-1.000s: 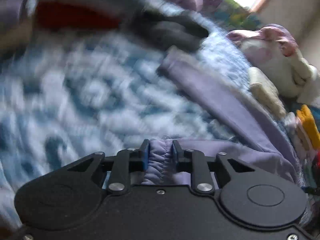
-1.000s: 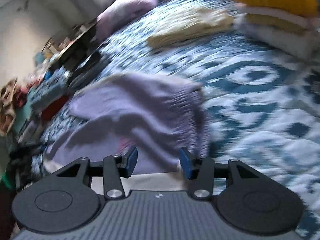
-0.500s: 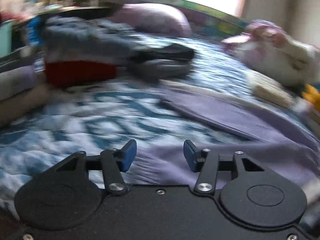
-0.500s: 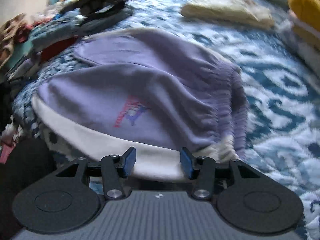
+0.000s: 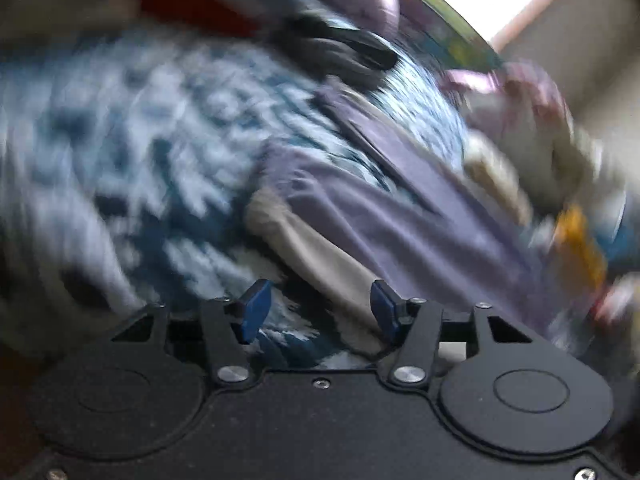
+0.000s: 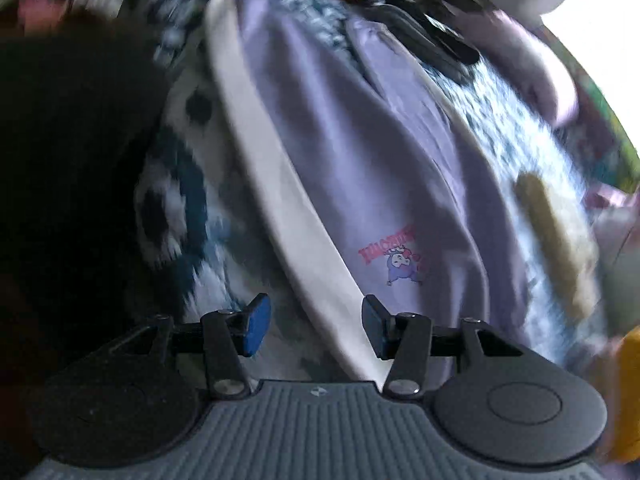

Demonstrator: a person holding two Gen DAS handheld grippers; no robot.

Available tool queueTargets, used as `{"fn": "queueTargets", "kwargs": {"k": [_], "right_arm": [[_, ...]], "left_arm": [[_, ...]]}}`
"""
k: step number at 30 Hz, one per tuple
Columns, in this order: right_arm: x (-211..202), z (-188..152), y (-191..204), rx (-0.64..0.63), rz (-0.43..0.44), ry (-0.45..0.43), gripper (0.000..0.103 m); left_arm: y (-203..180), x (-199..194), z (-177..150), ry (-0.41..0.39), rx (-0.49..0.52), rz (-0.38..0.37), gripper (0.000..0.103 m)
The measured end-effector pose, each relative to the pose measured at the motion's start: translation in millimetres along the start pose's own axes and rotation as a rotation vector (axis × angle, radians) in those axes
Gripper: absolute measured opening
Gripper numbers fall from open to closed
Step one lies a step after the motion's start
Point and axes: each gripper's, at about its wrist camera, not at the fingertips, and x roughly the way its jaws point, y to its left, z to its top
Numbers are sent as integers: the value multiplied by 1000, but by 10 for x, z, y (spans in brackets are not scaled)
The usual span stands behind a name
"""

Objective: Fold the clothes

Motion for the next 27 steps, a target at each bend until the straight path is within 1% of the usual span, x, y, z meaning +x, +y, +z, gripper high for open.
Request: {"fn": "queueTargets", "kwargs": {"k": [2, 3, 5, 6, 7, 8, 9, 10, 11, 12, 14, 15, 17, 18, 20, 21, 23, 26, 27], "right_arm": [[35, -21, 70, -47, -50, 3, 49], [43, -17, 87, -52, -68, -7, 47], [59, -10, 120, -62, -104, -27, 41], [67, -6, 136, -66, -122, -37, 37], [79, 5, 153, -72, -130, -44, 35], [90, 16, 169, -77, -138, -50, 27], [127, 29, 172, -79, -119, -31, 11], [170, 30, 161, -72, -77, -7, 4], [188, 44, 167, -65, -32, 7, 4], [142, 48, 187, -73, -9, 0, 4], [35, 51, 193, -72, 36, -14, 4], [-4, 48, 188, -72, 36, -26, 4], [14, 37, 166, -66, 47, -23, 4], [24, 39, 159, -63, 58, -16, 6], [43, 41, 147, -57, 80, -2, 10], [-4, 33, 151, -46, 91, -12, 15], [-107, 10, 148, -15, 120, -35, 21], [-217, 1, -1, 45, 141, -48, 22], [-243, -1, -84, 62, 133, -46, 22]], "left_arm": [[160, 62, 30, 7, -162, -24, 56], [202, 105, 46, 3, -215, -31, 56], [221, 166, 73, -27, -275, -45, 54], [209, 206, 89, -39, -287, -36, 50], [197, 246, 104, -52, -298, -25, 18], [184, 286, 119, -64, -309, -15, 3], [150, 296, 120, -72, -298, 9, 2], [121, 269, 124, -85, -295, 8, 2], [96, 199, 124, -103, -282, 4, 2], [71, 129, 124, -121, -268, 1, 2], [110, 141, 126, -107, -240, 18, 2], [131, 148, 127, -100, -227, 26, 2], [240, 254, 117, -48, -246, 62, 4], [268, 233, 116, -55, -261, 44, 6], [227, 120, 130, -79, -247, 64, 18], [165, 55, 141, -102, -203, 85, 23], [30, -67, 168, -147, -104, 115, 23], [-243, -80, 273, -162, 45, 96, 24], [-349, -48, 293, -160, 97, 94, 25]]}}
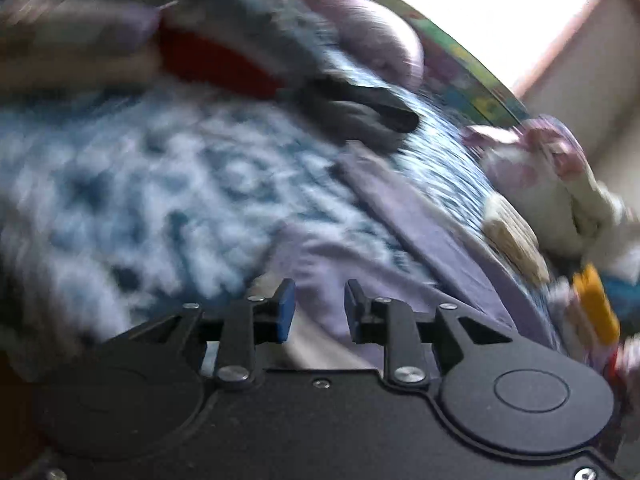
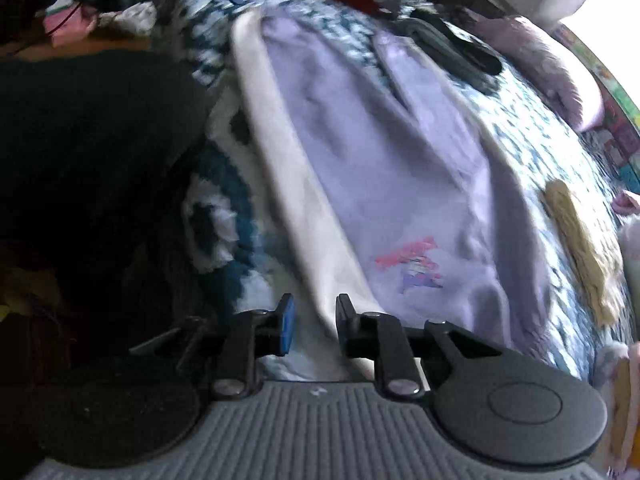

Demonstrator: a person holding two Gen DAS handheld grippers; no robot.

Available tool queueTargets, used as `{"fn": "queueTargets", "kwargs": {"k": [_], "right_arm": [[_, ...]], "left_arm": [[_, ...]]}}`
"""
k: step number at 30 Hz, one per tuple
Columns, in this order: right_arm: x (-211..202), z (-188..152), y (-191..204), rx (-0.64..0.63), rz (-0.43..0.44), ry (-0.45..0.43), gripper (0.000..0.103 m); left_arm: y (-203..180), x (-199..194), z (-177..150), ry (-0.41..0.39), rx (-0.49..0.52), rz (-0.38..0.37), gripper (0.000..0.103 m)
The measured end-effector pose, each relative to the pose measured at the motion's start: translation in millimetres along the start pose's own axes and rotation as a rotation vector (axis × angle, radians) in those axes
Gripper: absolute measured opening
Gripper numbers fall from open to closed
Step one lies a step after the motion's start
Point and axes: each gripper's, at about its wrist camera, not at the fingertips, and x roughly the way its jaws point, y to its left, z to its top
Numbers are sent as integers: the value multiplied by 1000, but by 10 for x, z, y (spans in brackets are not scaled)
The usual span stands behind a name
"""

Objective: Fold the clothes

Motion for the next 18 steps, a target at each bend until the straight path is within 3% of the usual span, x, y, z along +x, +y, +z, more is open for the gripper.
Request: {"fn": "queueTargets", "kwargs": {"k": [4, 6, 8, 10, 13, 18], "right_arm": [[-139, -22, -371, 70, -44, 10, 22], [-185, -49, -600, 105, -64, 27, 22], [-145, -130, -856, 155, -103, 52, 27], [-105, -211, -1113, 205, -142, 78, 31], [-80, -406, -1624, 439, -102, 4, 36], [124, -845, -2457, 846, -37, -133, 47]], "left_arm": [[-324, 229, 27, 32, 173, -19, 31], [-345, 466, -24, 63, 235, 25, 50], [-222, 765, -106, 187, 247, 117, 46], [-234, 691, -56, 166, 242, 66, 46], [-302, 648, 159, 109, 239, 22, 47], [-577, 1039, 679, 107, 301, 19, 48]]}}
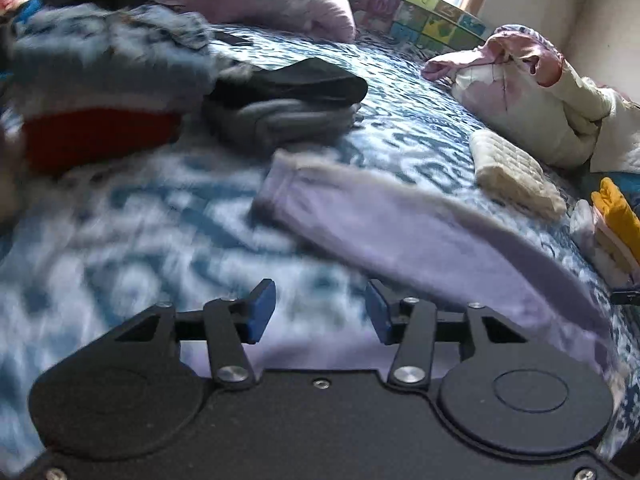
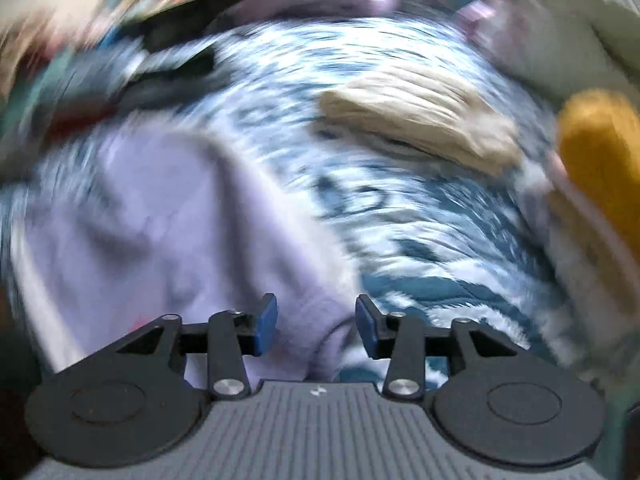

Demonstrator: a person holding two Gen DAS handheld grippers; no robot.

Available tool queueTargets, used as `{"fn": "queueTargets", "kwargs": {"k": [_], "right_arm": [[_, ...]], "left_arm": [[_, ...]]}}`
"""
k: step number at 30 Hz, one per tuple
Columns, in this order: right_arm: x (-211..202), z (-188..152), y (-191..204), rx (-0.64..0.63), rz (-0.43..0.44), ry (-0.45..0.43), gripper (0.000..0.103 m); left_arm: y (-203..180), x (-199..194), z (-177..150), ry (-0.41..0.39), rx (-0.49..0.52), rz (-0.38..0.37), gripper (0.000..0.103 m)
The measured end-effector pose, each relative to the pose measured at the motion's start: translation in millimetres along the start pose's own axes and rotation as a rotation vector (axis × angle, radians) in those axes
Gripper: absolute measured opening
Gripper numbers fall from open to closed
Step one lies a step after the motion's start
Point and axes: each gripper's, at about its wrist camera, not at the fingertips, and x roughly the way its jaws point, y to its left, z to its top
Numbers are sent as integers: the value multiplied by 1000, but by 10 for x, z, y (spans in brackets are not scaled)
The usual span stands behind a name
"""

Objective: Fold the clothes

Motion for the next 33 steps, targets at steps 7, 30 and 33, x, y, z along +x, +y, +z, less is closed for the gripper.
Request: {"fn": "queueTargets", "kwargs": {"k": [7, 30, 33], "right_arm": [[583, -20, -690, 325, 142, 6, 51], [550, 37, -449, 181, -68, -77, 26], [590, 49, -519, 216, -43, -83, 42]], "left_arm": [[-19, 766, 540, 43, 2, 28, 48], [-71, 1067, 606, -27, 53, 18, 47], [60, 1102, 637, -28, 4, 39, 48]]}}
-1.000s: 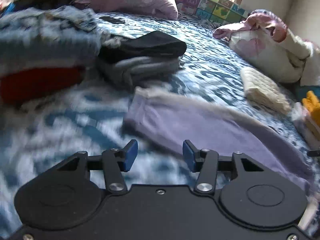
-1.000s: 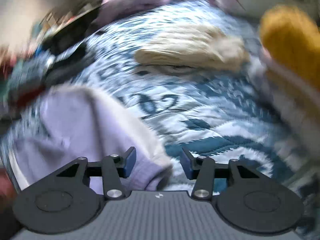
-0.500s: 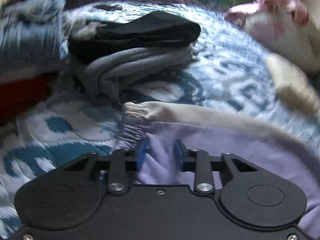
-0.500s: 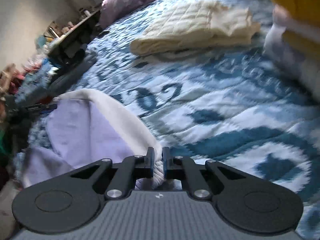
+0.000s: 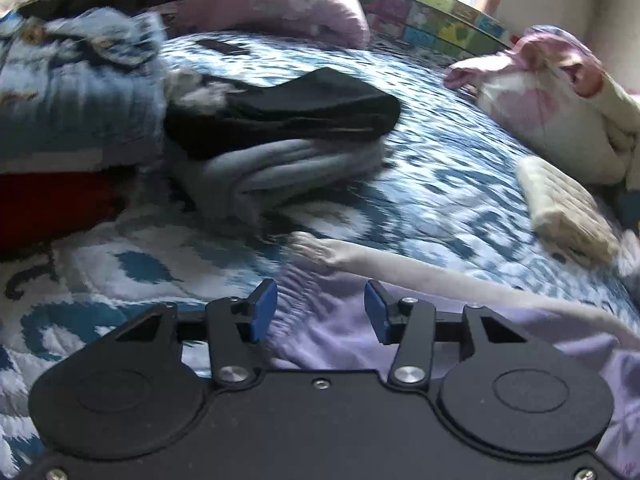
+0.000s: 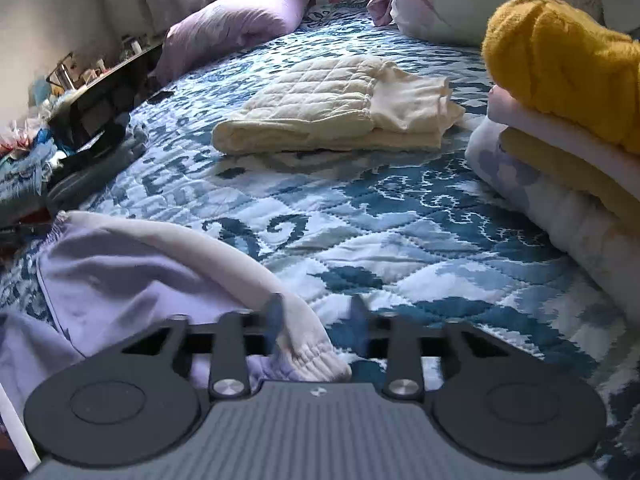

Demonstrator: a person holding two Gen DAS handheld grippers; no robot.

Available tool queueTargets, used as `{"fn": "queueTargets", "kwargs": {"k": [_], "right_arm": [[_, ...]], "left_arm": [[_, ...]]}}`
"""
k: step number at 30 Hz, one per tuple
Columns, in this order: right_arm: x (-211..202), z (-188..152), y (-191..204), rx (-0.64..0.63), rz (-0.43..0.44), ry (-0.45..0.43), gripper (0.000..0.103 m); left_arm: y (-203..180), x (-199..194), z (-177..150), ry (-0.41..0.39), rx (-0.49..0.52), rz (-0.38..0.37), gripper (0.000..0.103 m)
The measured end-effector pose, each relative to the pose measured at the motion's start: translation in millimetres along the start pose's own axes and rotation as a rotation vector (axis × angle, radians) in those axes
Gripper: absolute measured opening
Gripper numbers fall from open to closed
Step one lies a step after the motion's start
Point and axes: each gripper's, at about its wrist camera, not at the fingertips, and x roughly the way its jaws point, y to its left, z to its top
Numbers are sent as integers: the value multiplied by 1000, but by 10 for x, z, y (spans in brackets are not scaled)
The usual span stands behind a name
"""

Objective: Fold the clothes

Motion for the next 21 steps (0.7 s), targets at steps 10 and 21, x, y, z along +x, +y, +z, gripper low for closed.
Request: {"fn": "queueTargets", "kwargs": {"k": [10, 21], "right_arm": [[-20, -89, -86, 74, -15, -32, 9], [34, -44, -148, 67, 3, 9, 36]], "left_arm": [[150, 10, 58, 41, -165, -101, 20], [116, 153, 185, 46, -84, -50, 55]]}}
